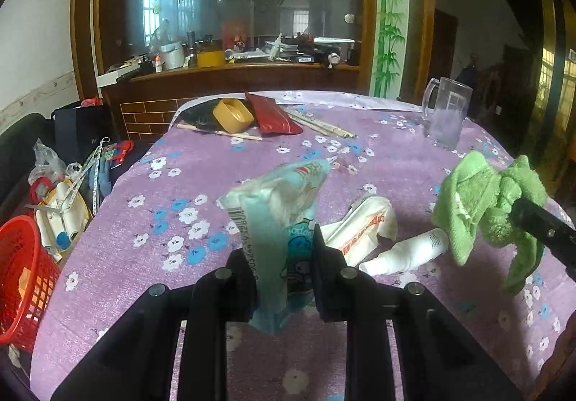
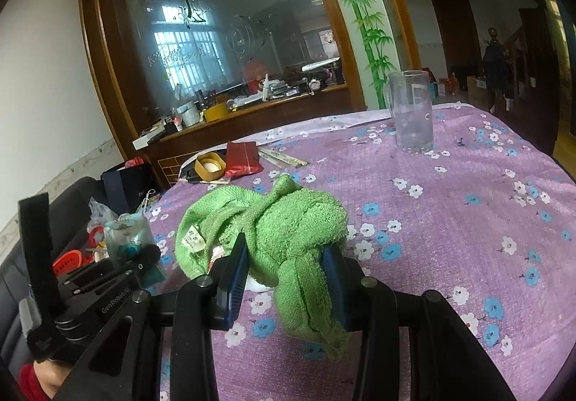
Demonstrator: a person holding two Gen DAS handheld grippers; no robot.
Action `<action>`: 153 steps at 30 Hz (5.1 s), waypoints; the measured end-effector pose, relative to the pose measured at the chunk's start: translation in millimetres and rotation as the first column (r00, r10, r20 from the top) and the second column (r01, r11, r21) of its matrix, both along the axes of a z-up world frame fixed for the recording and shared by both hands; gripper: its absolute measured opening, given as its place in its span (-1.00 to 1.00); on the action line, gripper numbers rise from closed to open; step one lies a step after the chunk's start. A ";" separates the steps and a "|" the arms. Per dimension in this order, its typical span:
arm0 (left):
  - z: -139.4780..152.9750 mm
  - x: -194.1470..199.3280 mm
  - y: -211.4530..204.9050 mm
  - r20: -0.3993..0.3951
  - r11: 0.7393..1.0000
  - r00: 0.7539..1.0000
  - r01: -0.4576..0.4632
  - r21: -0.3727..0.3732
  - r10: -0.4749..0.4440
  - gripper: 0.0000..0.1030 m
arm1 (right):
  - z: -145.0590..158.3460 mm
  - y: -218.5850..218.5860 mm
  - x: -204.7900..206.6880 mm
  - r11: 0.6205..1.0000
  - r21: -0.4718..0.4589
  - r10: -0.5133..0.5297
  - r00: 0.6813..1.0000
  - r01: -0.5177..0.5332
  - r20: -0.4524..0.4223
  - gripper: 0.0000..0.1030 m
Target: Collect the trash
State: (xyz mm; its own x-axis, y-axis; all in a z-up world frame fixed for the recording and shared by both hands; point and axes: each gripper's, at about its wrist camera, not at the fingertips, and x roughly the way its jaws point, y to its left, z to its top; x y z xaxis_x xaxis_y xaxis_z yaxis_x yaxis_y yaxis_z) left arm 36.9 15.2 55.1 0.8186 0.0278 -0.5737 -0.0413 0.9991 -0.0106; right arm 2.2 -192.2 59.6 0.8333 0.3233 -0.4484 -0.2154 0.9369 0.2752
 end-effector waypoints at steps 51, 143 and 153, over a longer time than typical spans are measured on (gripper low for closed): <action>-5.1 1.2 7.0 -0.005 1.000 1.000 -0.029 0.011 0.029 -0.56 | 2.6 -2.3 -1.6 1.000 0.007 -0.001 1.000 0.001 0.000 -0.16; 13.0 -157.0 338.2 -0.053 0.876 0.894 -0.447 -0.182 0.446 0.28 | 67.9 387.8 -29.4 0.855 -0.108 0.504 0.862 -0.507 -0.050 0.25; 41.4 -142.0 243.5 -0.013 0.957 0.964 -0.267 -0.117 0.267 0.28 | 39.6 242.8 -9.1 0.921 -0.062 0.374 0.918 -0.384 -0.130 0.27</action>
